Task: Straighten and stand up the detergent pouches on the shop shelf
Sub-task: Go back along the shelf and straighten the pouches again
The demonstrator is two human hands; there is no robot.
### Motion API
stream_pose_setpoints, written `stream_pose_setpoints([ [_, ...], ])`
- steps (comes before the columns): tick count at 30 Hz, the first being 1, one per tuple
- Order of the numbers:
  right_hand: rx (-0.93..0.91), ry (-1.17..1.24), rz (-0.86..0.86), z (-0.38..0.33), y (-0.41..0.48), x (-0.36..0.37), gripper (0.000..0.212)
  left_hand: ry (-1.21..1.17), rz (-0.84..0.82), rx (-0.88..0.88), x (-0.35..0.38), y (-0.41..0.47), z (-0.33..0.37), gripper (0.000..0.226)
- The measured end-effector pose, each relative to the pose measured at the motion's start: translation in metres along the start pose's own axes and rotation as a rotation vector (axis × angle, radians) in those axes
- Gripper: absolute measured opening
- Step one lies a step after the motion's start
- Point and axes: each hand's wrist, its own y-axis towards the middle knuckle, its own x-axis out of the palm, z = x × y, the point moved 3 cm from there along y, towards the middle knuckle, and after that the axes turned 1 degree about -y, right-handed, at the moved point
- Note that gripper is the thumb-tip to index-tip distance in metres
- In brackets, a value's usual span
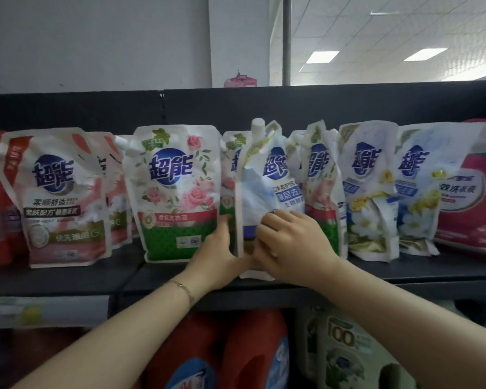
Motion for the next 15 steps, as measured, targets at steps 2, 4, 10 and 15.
stream_pose_setpoints([
  [2, 0.052, 0.025, -0.022, 0.014, -0.013, -0.004, 0.019, -0.119, 0.082, -0.058, 0.015, 0.002, 0.01, 0.105],
  [4, 0.092, 0.043, -0.046, 0.028, -0.028, -0.007, 0.021, -0.219, 0.178, -0.087, 0.026, 0.0, 0.017, 0.095],
  [10, 0.338, 0.069, -0.158, 0.06, -0.058, -0.004, 0.028, -0.261, 0.233, -0.124, 0.03, -0.002, 0.02, 0.098],
  [15, 0.491, 0.08, -0.194, 0.073, -0.074, 0.009, 0.026, -0.27, 0.259, -0.129, 0.032, 0.0, 0.015, 0.096],
])
